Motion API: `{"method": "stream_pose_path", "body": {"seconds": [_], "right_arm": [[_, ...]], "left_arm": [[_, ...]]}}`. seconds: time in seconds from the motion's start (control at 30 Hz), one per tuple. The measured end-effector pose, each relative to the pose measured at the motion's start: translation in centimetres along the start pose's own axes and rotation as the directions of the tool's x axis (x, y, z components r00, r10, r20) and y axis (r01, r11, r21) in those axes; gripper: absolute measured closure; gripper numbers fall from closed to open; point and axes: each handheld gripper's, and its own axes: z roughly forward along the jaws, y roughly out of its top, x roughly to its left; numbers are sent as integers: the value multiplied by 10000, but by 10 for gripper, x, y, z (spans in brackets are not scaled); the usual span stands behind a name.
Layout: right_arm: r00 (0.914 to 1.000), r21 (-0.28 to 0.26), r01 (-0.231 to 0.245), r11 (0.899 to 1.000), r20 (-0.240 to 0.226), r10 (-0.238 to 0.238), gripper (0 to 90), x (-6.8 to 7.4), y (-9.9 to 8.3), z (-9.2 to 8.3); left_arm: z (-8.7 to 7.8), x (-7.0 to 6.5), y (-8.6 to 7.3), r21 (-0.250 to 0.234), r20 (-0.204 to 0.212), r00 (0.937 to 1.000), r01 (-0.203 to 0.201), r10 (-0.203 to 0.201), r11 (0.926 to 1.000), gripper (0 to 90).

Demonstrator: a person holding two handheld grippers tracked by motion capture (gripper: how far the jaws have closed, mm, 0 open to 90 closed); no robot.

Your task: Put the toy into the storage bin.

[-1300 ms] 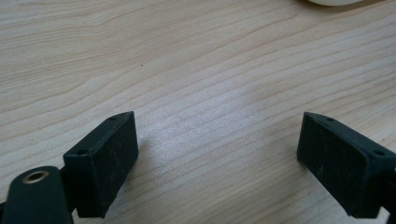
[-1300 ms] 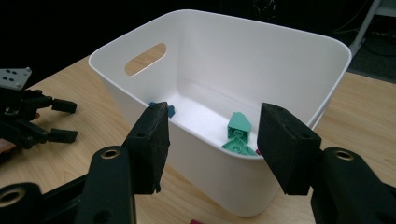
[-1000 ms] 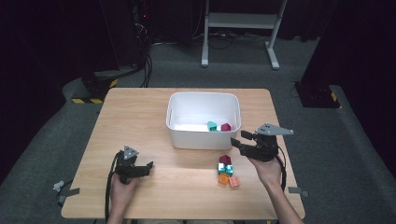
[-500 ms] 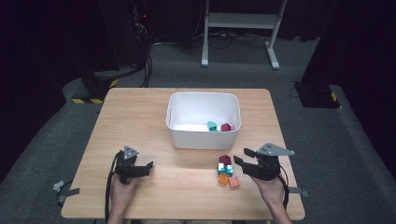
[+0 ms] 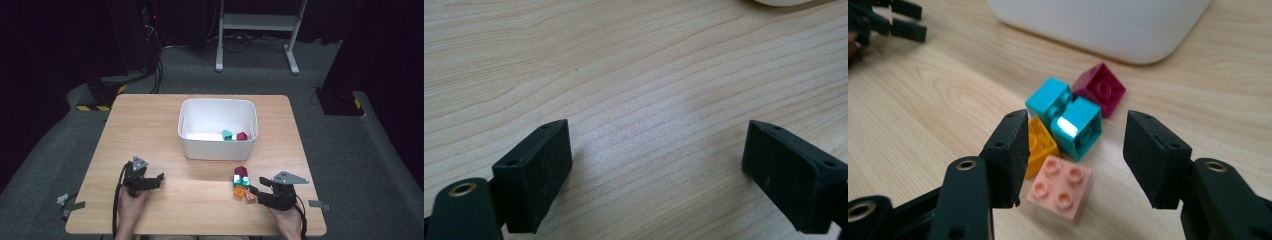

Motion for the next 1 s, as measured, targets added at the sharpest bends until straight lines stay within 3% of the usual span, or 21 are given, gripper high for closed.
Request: {"method": "stream_pose_path", "body": {"seconds": [0.27,0.77,1.0], "right_arm": [[9997,468,195,9987,139,-202,440,9,-15,10],[9993,1073,258,9939,227,-284,455,10,-24,24],[9983,1159,358,9926,412,-408,522,8,-27,24]], "left_arm": [[0,0,0,-3,-1,10000,6,-6,10000,129],[0,0,0,-2,-7,10000,-1,1,10000,130],[0,0,0,-10,-15,10000,3,-3,10000,130]]}}
